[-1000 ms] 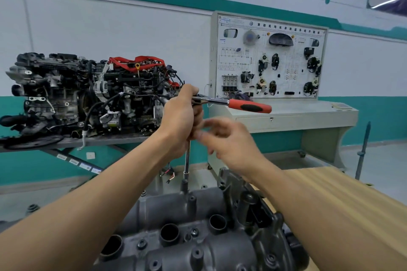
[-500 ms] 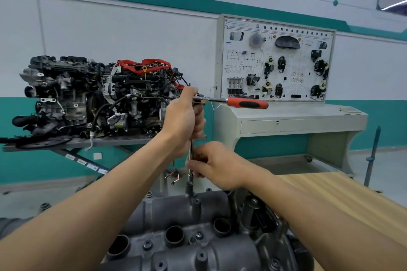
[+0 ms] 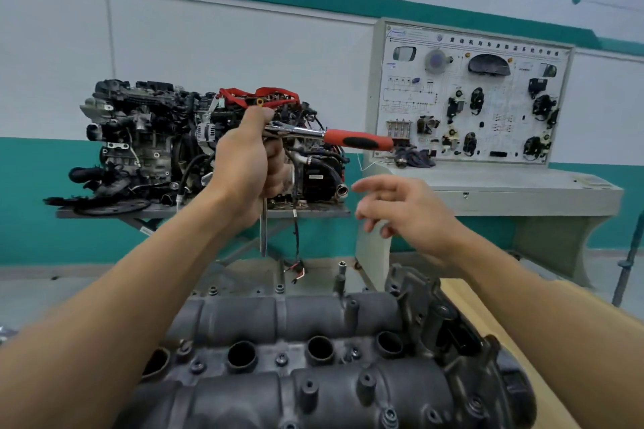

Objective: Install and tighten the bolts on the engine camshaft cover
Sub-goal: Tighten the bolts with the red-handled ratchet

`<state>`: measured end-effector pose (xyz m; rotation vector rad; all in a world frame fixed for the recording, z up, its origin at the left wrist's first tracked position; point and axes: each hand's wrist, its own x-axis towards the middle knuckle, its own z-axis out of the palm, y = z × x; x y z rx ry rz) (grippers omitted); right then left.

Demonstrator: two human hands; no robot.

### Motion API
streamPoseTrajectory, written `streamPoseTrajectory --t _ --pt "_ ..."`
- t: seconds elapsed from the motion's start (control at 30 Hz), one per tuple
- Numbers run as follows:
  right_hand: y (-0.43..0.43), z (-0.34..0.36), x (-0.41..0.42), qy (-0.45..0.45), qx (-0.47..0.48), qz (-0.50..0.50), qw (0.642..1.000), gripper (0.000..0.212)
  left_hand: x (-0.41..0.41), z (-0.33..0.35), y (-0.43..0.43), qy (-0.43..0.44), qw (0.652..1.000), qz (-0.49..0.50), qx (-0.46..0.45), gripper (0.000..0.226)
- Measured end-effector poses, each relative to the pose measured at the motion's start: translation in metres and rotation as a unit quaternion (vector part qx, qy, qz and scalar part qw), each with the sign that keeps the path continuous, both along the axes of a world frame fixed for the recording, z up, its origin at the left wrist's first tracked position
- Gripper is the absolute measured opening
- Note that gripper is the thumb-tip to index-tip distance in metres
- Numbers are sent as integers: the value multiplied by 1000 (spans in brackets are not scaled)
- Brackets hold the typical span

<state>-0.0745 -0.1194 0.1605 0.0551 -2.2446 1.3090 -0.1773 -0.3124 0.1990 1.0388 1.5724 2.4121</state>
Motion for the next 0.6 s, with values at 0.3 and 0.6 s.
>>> streamPoseTrajectory --t 0.3,0.6 --pt "8 -19 -5 -243 279 13 929 41 13 -10 20 -64 993 -65 81 56" --pt "4 -38 -26 -209 278 22 937 22 15 -17 31 -76 992 -78 66 52"
